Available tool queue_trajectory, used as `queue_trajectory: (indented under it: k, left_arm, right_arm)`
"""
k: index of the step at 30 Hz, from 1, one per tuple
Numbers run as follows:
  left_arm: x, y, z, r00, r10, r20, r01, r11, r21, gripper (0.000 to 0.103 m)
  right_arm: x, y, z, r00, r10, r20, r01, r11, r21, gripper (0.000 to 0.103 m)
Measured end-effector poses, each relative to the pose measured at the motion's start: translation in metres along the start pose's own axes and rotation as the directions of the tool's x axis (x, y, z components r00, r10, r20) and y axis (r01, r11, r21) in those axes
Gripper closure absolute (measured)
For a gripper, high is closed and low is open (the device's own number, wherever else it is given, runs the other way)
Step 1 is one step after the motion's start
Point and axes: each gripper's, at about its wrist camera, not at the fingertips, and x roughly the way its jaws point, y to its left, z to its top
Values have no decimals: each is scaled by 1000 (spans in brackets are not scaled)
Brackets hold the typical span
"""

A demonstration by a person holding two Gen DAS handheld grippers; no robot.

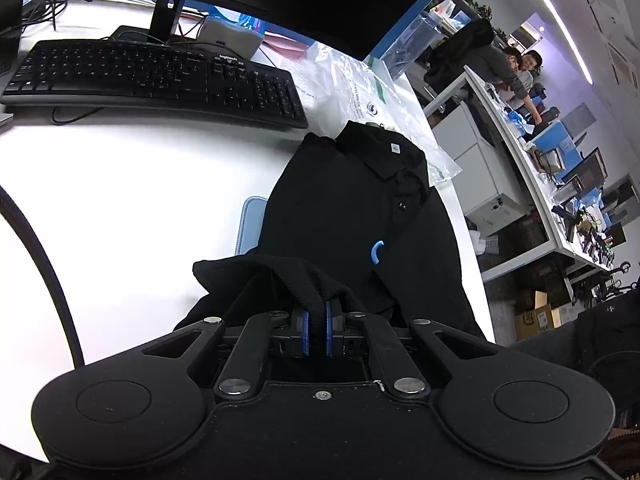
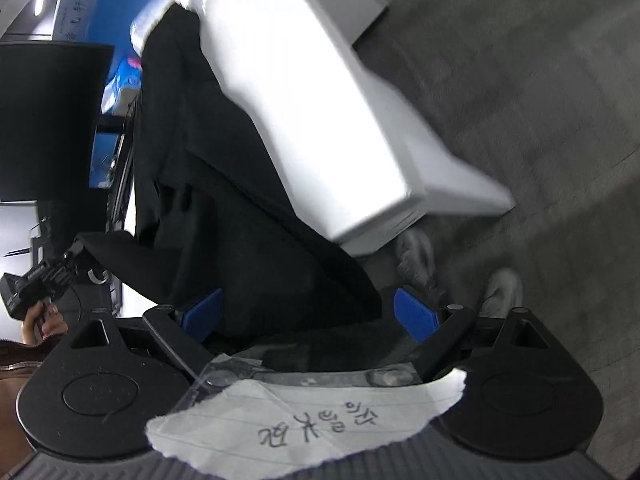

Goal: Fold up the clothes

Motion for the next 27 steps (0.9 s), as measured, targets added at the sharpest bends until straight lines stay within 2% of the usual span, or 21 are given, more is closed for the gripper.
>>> queue_trajectory:
  k: [3,5,6,7,8,12,14,20,24,27]
  left_arm:
    - [-2,-1,-2,1000,9,-5,-9,1000,20,99]
    - [-4,-1,-4,1000,20,1,-20,1000,18,99]
    - [-5,0,-6,1000,23,6,-23,1000,12,99]
    - [-5,2,-7,1000,25,11,-25,1000,2,99]
    - [-6,4,-9,999,28,19,-28,1000,-7,99]
    - [-10,6,8,997,10,74,-8,1000,-30,99]
    - [-12,7,18,995,-1,102,5,999,-40,99]
    - [-17,10,49,982,-31,188,45,997,-68,99]
    - [-19,14,72,969,-51,243,72,994,-82,99]
    - [-1,25,105,965,-62,256,83,994,-70,99]
  right_arm:
    - [24,-4,6,999,31,-17,-32,999,-28,10]
    - [34,-2,11,998,66,-23,-66,997,-31,17]
    - [36,0,12,996,88,-30,-89,996,-25,39]
    - [35,2,13,993,106,-44,-106,994,-18,73]
    - [34,5,14,991,123,-58,-124,992,-10,89]
    - [23,25,15,980,174,-93,-176,984,-17,94]
    - [12,44,19,976,205,-73,-207,978,-22,94]
    - [-27,98,57,949,304,79,-304,953,-4,94]
    - [-45,126,103,911,370,184,-374,927,-11,94]
    - [-52,140,145,885,400,238,-405,914,-29,94]
